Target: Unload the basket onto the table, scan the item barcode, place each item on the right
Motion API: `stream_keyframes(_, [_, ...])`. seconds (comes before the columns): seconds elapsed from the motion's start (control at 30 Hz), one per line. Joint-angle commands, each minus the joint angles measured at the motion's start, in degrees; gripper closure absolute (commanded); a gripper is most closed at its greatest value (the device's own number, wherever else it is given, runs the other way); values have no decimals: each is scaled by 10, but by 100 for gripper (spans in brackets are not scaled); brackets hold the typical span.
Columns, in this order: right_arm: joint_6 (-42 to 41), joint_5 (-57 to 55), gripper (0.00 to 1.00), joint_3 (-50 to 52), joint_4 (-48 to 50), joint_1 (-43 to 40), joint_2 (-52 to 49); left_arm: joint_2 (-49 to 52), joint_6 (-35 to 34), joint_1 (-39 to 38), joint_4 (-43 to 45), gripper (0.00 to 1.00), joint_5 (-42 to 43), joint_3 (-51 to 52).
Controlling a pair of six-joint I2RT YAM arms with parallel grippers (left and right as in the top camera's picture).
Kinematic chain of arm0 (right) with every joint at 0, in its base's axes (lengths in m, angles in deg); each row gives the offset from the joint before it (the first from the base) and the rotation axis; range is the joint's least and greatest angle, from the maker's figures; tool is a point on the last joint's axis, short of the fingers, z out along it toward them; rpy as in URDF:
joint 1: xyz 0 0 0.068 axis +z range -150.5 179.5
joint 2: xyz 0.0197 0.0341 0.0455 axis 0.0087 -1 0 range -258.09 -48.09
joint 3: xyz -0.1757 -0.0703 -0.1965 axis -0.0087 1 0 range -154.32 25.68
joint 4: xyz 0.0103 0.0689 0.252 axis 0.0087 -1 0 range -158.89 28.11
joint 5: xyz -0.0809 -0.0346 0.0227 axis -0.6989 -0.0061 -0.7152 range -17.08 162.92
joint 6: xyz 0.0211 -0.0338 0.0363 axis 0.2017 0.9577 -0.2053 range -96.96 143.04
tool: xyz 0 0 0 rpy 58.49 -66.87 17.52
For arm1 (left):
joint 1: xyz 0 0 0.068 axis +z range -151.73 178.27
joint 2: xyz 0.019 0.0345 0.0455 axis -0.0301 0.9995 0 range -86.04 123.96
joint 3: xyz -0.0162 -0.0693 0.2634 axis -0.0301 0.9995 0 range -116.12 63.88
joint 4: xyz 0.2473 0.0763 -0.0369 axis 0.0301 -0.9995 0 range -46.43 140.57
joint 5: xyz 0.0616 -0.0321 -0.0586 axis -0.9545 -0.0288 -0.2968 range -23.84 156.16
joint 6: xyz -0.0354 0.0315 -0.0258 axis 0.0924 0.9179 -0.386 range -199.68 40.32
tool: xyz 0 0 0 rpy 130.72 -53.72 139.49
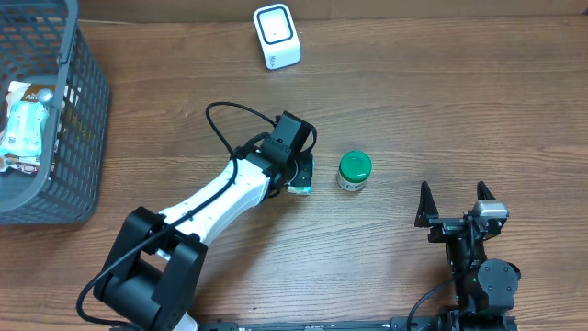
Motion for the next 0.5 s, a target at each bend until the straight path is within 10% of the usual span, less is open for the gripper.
stream_keyframes(0.0, [-2, -5, 0, 6, 3, -2, 5, 30, -19, 1, 4, 96, -4, -5])
stream_keyframes(0.47, [-2, -6, 0, 6, 3, -2, 5, 42, -27, 26, -6, 96, -19, -4])
